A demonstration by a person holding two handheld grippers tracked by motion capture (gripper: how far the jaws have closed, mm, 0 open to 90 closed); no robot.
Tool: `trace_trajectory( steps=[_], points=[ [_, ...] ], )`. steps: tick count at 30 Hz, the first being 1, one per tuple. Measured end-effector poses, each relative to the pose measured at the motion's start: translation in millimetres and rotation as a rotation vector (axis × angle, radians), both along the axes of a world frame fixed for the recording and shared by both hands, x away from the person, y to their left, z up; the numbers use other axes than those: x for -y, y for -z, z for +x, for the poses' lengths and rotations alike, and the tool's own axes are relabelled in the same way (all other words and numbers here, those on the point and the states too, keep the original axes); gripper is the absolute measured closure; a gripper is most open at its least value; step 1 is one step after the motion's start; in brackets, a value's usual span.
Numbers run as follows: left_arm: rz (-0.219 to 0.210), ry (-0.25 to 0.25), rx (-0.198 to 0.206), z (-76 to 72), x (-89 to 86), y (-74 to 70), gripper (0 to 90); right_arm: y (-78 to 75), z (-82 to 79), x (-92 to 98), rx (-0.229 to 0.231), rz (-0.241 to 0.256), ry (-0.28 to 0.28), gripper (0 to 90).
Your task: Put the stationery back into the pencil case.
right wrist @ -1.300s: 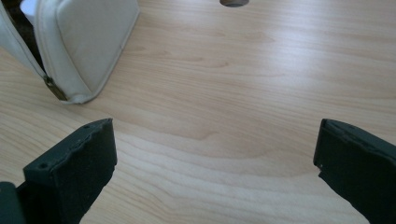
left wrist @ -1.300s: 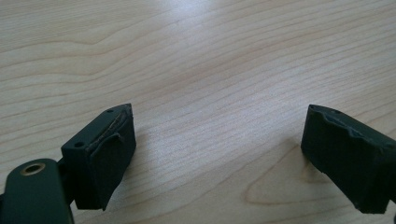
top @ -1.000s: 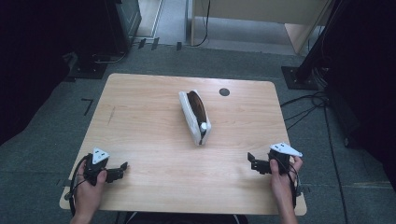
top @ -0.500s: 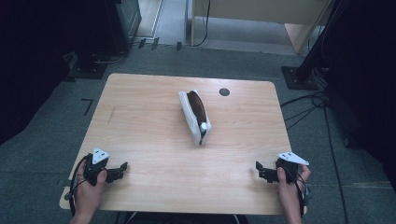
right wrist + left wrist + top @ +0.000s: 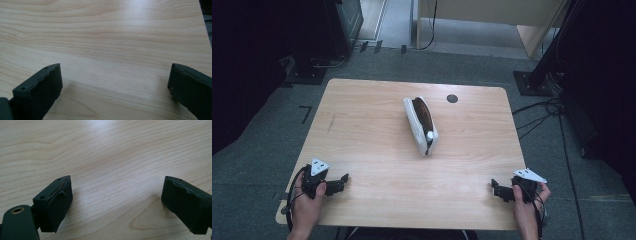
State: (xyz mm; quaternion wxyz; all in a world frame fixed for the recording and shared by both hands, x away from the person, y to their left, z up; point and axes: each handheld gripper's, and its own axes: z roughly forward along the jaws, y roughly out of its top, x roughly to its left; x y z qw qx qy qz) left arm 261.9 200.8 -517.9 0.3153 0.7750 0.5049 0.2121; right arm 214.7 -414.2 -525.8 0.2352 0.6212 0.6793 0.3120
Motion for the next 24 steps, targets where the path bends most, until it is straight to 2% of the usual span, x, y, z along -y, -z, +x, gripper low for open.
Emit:
trace_trajectory(
  steps=[3, 24],
  points=[
    [0.001, 0.000, 0.000, 0.0, 0.0, 0.0, 10.4, 0.7, -2.5, -0.1, -0.010, -0.042, 0.009, 0.0],
    [0.001, -0.004, -0.003, 0.1, 0.0, 0.0, 10.0, 0.9, -5.5, 4.3, -0.009, -0.042, 0.021, 0.0]
  ],
)
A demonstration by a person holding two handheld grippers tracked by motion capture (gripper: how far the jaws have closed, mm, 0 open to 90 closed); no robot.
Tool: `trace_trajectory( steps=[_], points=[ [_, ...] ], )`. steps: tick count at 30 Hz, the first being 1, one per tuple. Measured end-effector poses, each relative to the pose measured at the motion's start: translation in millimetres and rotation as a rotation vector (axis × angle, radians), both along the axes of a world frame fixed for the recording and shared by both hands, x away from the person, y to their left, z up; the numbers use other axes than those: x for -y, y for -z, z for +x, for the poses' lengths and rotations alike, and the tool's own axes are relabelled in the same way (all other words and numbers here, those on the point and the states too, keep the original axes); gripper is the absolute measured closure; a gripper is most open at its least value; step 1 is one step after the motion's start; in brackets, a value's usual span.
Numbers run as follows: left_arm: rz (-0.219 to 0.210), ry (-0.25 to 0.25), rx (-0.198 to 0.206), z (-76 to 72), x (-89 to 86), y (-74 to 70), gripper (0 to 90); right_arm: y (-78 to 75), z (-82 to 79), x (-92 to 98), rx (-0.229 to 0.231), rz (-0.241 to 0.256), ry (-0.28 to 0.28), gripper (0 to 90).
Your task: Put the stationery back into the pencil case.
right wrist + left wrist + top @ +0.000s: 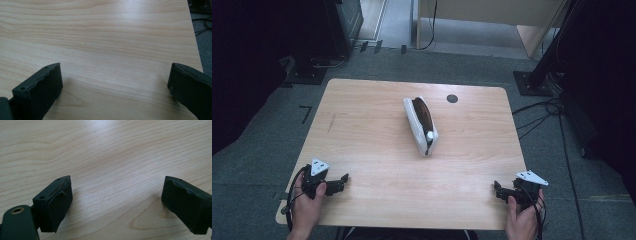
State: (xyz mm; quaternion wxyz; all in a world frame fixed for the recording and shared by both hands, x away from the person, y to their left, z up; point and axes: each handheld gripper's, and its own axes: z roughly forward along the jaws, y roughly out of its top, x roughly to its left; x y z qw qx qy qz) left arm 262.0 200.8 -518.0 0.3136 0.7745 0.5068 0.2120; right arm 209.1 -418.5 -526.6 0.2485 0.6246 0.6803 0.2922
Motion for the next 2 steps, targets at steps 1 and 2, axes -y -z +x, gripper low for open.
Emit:
trace_trajectory(
  steps=[1, 2],
  points=[
    [0.003, -0.007, -0.002, 0.6, -0.1, 0.2, 8.7, 0.0, 0.0, 0.0, 0.000, 0.000, 0.000, 0.0],
    [0.003, -0.008, -0.003, 0.6, -0.1, 0.2, 7.5, 0.0, -0.1, -0.1, -0.001, 0.001, 0.001, 0.0]
  ],
)
